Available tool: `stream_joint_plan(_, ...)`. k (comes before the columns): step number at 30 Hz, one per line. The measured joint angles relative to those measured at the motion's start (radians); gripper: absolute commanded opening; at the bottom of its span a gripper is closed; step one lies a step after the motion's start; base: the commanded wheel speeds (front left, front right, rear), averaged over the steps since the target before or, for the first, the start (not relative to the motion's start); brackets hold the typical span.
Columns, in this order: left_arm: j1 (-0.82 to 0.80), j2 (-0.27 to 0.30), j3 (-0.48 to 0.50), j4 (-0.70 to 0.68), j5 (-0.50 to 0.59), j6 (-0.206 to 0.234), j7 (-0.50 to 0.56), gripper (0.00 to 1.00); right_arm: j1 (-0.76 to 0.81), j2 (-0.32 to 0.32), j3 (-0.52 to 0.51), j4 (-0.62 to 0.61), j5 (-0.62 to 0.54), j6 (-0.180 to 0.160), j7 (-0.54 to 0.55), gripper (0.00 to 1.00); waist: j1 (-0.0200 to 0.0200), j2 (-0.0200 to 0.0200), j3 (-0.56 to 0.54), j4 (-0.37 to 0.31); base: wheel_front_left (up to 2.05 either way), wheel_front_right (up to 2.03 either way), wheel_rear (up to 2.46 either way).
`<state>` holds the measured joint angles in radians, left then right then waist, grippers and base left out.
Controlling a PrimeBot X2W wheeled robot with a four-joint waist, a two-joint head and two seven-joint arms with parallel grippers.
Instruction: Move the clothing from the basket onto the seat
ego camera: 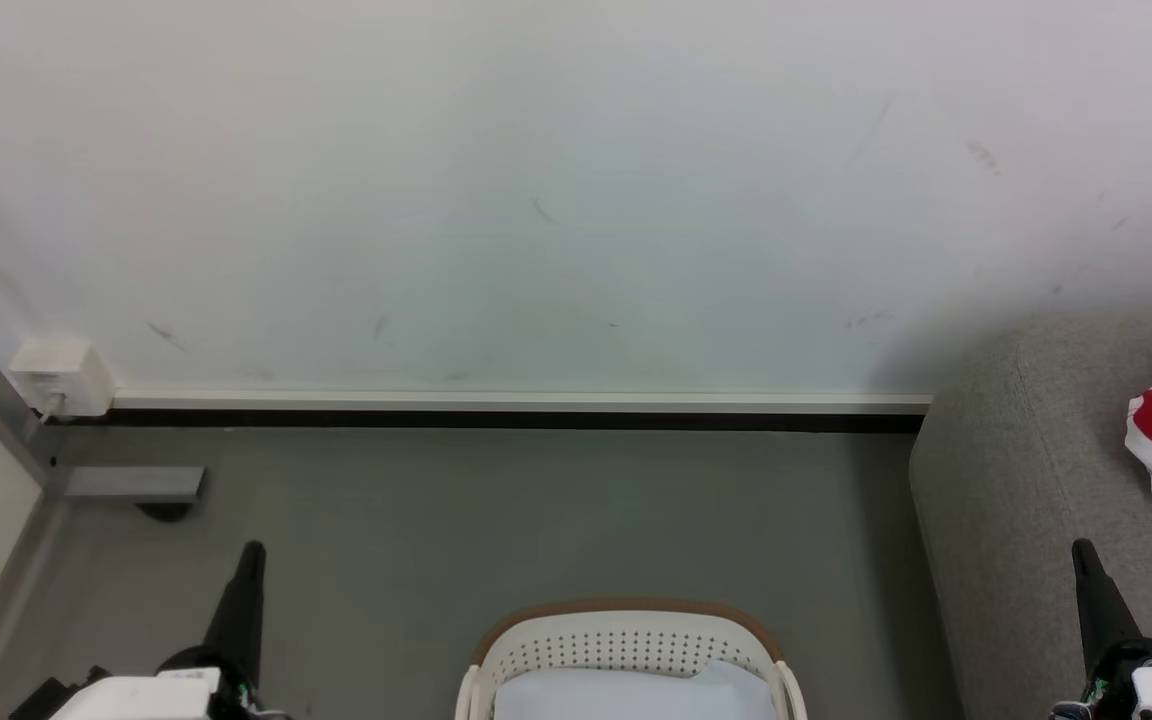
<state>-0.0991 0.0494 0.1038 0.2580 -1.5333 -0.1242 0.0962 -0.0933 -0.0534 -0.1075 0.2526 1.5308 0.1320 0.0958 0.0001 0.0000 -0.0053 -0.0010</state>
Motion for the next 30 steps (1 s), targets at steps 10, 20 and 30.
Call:
stream_joint_plan(10, -0.005, 0.0, 0.009, -0.011, -0.063, -0.003, 0.017, 0.0, -0.008, 0.003, -0.005, -0.005, 0.069, 0.0, 0.018, 0.0, 0.0, 0.0, 0.008, 0.001, 0.0, 0.0, 0.0)
stream_joint_plan(20, -0.006, 0.0, 0.01, -0.012, -0.072, -0.003, 0.018, 0.0, -0.009, 0.004, -0.005, -0.006, 0.081, 0.0, 0.019, 0.0, 0.0, 0.0, 0.008, 0.001, 0.0, 0.0, 0.0)
stream_joint_plan(30, -0.006, 0.0, 0.01, -0.012, -0.072, -0.003, 0.018, 0.0, -0.009, 0.004, -0.005, -0.006, 0.081, 0.0, 0.019, 0.0, 0.0, 0.0, 0.008, 0.001, 0.0, 0.0, 0.0)
